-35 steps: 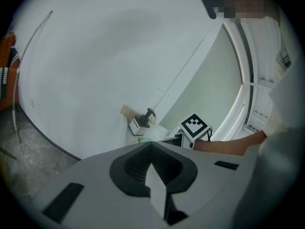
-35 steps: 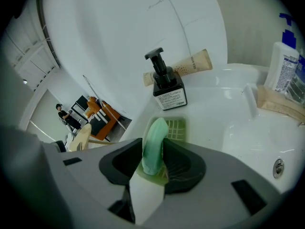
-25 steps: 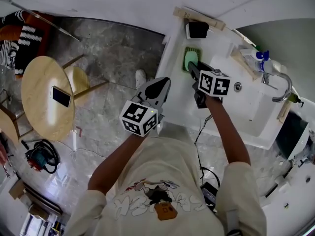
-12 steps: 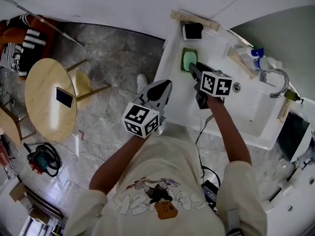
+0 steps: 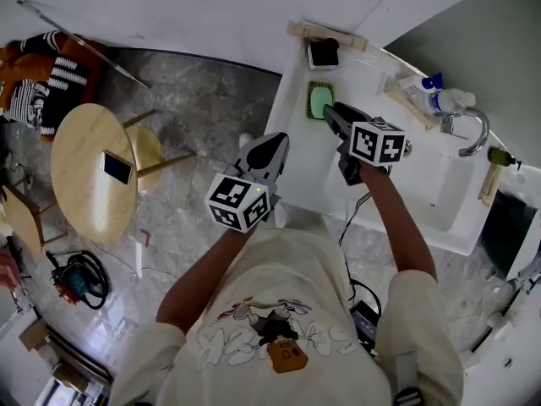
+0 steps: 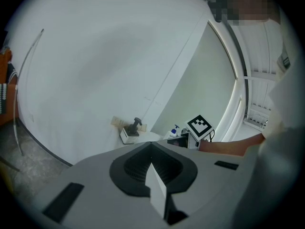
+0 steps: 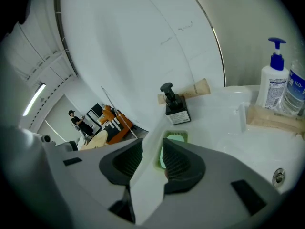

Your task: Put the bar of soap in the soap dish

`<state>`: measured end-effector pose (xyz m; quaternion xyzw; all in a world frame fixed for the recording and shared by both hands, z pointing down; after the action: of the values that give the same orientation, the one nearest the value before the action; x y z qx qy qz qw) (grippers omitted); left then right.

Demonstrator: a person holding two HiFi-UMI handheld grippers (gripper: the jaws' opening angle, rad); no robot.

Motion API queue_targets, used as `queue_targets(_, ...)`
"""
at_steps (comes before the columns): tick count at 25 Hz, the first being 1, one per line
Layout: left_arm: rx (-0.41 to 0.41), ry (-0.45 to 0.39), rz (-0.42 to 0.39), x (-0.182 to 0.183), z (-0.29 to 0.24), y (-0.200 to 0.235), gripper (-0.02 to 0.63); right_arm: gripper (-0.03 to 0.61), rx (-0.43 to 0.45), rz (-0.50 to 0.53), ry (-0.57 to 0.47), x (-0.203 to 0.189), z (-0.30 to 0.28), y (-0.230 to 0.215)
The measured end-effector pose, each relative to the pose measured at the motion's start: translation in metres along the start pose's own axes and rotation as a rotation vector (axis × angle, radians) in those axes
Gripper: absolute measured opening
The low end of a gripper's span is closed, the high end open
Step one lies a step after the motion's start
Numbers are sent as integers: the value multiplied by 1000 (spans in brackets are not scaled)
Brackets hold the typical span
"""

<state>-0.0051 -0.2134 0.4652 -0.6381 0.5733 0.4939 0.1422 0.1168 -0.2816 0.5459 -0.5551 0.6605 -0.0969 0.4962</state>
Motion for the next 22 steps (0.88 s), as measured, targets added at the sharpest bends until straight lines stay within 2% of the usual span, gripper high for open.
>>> queue_targets(2,12,-15,-4,5,2,0,8,118,8,8,-19,5,8,5)
queue_targets(4,22,-29,-4,9,6,-1,8,9,16,2,-37,8,19,11)
queue_targets(16,64,-99,-6,30,43,-4,8,8,173,54,-150,29,81,86)
queue_targets(22,81,-145,-1,41,60,-9,9,8,276,-99,-215,22,105,109)
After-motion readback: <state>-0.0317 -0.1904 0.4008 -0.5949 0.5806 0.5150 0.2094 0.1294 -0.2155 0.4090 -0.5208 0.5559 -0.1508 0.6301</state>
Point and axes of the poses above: the fingertips, and each gripper's own axes: z backward along the fingers, y to its left, x out of its top, the point moved 1 cm from there along z, backward along the fingers, and after that the axes turned 15 degrees about x, right-handed, at the moved point
